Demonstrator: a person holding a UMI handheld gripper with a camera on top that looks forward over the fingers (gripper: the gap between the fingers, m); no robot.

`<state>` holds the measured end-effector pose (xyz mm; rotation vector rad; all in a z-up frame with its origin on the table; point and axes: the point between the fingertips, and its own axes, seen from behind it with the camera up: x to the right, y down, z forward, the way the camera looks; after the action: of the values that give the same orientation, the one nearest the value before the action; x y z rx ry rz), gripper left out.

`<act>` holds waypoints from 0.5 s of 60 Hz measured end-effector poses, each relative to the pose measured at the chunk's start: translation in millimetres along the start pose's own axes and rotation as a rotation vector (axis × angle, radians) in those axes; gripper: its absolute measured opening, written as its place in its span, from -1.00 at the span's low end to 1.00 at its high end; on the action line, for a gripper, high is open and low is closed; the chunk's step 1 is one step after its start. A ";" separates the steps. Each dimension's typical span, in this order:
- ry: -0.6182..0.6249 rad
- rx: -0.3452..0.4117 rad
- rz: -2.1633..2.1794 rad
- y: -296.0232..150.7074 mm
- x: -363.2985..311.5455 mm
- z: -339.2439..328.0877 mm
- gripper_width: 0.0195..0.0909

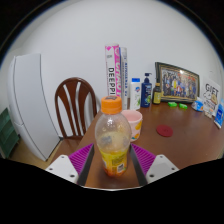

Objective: Pour water

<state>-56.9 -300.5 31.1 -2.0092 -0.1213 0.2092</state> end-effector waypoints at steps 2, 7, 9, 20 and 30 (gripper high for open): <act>0.009 0.014 0.008 -1.8 0.2 8.0 0.32; 0.052 0.037 -0.010 -3.7 7.2 19.8 -0.25; 0.039 0.051 -0.018 -6.4 3.2 22.0 -0.30; -0.010 0.059 0.015 -22.0 -16.9 21.6 -0.73; -0.174 0.116 0.306 -94.0 -65.6 24.1 -0.73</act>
<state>-125.3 -250.3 111.8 -1.8845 0.0879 0.5731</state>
